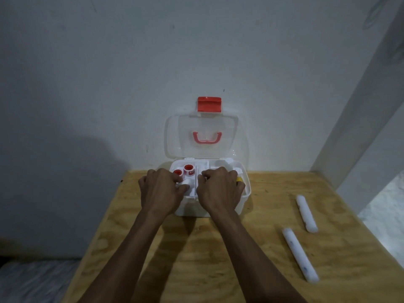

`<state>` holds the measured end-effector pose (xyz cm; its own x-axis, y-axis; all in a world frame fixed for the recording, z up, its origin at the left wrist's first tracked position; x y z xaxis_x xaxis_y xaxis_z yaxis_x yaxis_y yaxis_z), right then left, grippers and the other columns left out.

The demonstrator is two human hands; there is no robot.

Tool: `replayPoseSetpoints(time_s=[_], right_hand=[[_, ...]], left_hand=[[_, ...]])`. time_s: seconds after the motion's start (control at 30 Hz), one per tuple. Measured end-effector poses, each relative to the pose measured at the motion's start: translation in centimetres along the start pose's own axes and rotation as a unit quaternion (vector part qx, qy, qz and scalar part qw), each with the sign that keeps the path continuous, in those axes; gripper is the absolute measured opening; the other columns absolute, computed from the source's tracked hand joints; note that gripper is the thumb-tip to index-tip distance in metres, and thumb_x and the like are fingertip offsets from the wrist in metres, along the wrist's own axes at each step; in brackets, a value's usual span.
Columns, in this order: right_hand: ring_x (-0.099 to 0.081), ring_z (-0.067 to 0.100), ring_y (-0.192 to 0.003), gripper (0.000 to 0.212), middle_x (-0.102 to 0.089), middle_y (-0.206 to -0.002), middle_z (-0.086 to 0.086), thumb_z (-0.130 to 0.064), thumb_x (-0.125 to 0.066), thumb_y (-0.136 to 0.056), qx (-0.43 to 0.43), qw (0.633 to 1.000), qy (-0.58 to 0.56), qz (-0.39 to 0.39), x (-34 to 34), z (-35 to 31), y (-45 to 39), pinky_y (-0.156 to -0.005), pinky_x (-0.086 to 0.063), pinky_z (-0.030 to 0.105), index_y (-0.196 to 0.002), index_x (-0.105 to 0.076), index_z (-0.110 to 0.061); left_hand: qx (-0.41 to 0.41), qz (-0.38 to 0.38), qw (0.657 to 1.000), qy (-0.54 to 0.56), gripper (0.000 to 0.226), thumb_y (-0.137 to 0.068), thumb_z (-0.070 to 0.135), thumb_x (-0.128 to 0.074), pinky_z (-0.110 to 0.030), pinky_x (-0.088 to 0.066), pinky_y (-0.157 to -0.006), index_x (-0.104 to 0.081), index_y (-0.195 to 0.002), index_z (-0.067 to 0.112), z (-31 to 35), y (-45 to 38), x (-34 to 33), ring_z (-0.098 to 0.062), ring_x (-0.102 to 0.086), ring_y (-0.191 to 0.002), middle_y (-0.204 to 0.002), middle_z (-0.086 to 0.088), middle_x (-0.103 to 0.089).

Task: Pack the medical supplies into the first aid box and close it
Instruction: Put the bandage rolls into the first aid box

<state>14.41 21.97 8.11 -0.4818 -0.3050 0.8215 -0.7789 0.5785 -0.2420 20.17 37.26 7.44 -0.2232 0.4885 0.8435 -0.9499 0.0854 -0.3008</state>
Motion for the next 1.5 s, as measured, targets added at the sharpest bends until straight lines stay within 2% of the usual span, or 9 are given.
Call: replayPoseSetpoints(time_s=[0.47, 0.67, 0.87, 1.0, 1.17, 1.23, 1.3, 1.43, 1.5], right_hand=[[-0.051, 0.021, -0.120, 0.033, -0.064, -0.127, -0.001, -0.041, -0.057, -0.094, 0.058, 0.997, -0.052, -0.008, 1.0, 0.1, 0.3, -0.103, -0.034, 0.044, -0.123, -0.065, -0.028], [-0.059, 0.017, -0.104, 0.029, -0.070, -0.112, -0.004, -0.037, -0.060, -0.091, 0.084, 0.987, -0.139, 0.020, 4.0, 2.5, 0.7, -0.093, -0.047, 0.039, -0.117, -0.069, -0.026], [-0.062, 0.018, -0.087, 0.020, -0.067, -0.084, -0.011, -0.035, -0.064, -0.088, 0.061, 0.973, -0.202, 0.092, 9.7, 10.6, 0.6, -0.082, -0.050, 0.038, -0.103, -0.072, -0.026], [-0.064, 0.018, -0.084, 0.021, -0.070, -0.083, -0.007, -0.034, -0.066, -0.087, -0.016, 0.979, -0.174, 0.106, 12.0, 18.2, -0.6, -0.081, -0.052, 0.036, -0.103, -0.075, -0.022], [-0.067, 0.018, -0.091, 0.024, -0.072, -0.091, -0.005, -0.036, -0.066, -0.085, -0.092, 0.984, -0.133, 0.079, 12.5, 24.9, -1.4, -0.085, -0.053, 0.038, -0.105, -0.073, -0.024], [-0.067, 0.018, -0.094, 0.028, -0.073, -0.096, -0.004, -0.039, -0.066, -0.085, -0.110, 0.985, -0.117, 0.064, 12.0, 26.4, -1.5, -0.086, -0.053, 0.036, -0.109, -0.072, -0.024], [-0.066, 0.018, -0.099, 0.035, -0.073, -0.102, -0.003, -0.043, -0.065, -0.085, -0.119, 0.987, -0.102, 0.045, 11.2, 27.5, -1.5, -0.088, -0.053, 0.040, -0.113, -0.070, -0.024], [-0.065, 0.022, -0.106, 0.046, -0.071, -0.112, -0.001, -0.052, -0.062, -0.083, -0.127, 0.987, -0.096, 0.019, 9.5, 28.4, -1.9, -0.091, -0.052, 0.043, -0.116, -0.068, -0.022], [-0.065, 0.022, -0.107, 0.050, -0.072, -0.112, 0.000, -0.056, -0.060, -0.082, -0.131, 0.987, -0.097, 0.012, 9.0, 28.4, -2.4, -0.091, -0.052, 0.043, -0.117, -0.067, -0.022]], left_hand=[[0.004, 0.023, 0.999, 0.025, 0.036, -0.081, 0.045, -0.072, -0.038, -0.041, -0.089, -0.074, -0.109, 0.023, 0.6, 1.1, 1.3, -0.024, -0.062, -0.101, -0.111, -0.005, -0.073], [-0.012, 0.032, 0.999, 0.042, 0.037, -0.081, 0.045, -0.072, -0.042, -0.040, -0.092, -0.074, -0.111, 0.024, 2.5, 2.9, 3.2, -0.029, -0.058, -0.108, -0.117, -0.008, -0.069], [-0.081, 0.111, 0.976, 0.171, 0.023, -0.079, 0.034, -0.078, -0.031, -0.045, -0.080, -0.076, -0.098, 0.020, 8.5, 7.7, 4.7, -0.025, -0.061, -0.090, -0.090, -0.001, -0.072], [-0.124, 0.050, 0.965, 0.227, 0.021, -0.079, 0.034, -0.077, -0.032, -0.049, -0.072, -0.076, -0.096, 0.022, 13.8, 11.5, 1.5, -0.017, -0.060, -0.078, -0.079, 0.006, -0.068], [-0.108, -0.067, 0.975, 0.183, 0.037, -0.080, 0.055, -0.068, -0.031, -0.053, -0.069, -0.075, -0.102, 0.026, 17.8, 13.6, -5.6, -0.014, -0.065, -0.081, -0.078, 0.012, -0.069], [-0.093, -0.093, 0.981, 0.143, 0.044, -0.079, 0.059, -0.066, -0.028, -0.052, -0.069, -0.074, -0.105, 0.024, 18.7, 14.1, -7.7, -0.014, -0.067, -0.083, -0.086, 0.007, -0.073], [-0.073, -0.120, 0.984, 0.112, 0.051, -0.078, 0.066, -0.061, -0.033, -0.055, -0.073, -0.074, -0.100, 0.023, 19.1, 14.6, -9.5, -0.016, -0.068, -0.087, -0.090, 0.004, -0.074], [-0.047, -0.150, 0.987, 0.039, 0.056, -0.074, 0.076, -0.050, -0.039, -0.055, -0.069, -0.067, -0.073, 0.023, 19.6, 15.5, -11.3, -0.019, -0.067, -0.079, -0.075, 0.005, -0.068], [-0.040, -0.159, 0.986, 0.025, 0.059, -0.073, 0.078, -0.049, -0.039, -0.054, -0.073, -0.064, -0.082, 0.023, 19.9, 15.7, -11.5, -0.021, -0.067, -0.083, -0.083, 0.003, -0.069]])
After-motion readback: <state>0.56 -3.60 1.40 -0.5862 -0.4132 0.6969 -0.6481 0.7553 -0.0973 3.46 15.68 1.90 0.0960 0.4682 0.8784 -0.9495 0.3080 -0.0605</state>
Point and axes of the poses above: each hand's wrist, its own y-axis away from the middle knuckle, its own x-axis out of the back of the hand, z = x × y, the point moved 7 cm from there along -y, towards the middle knuckle
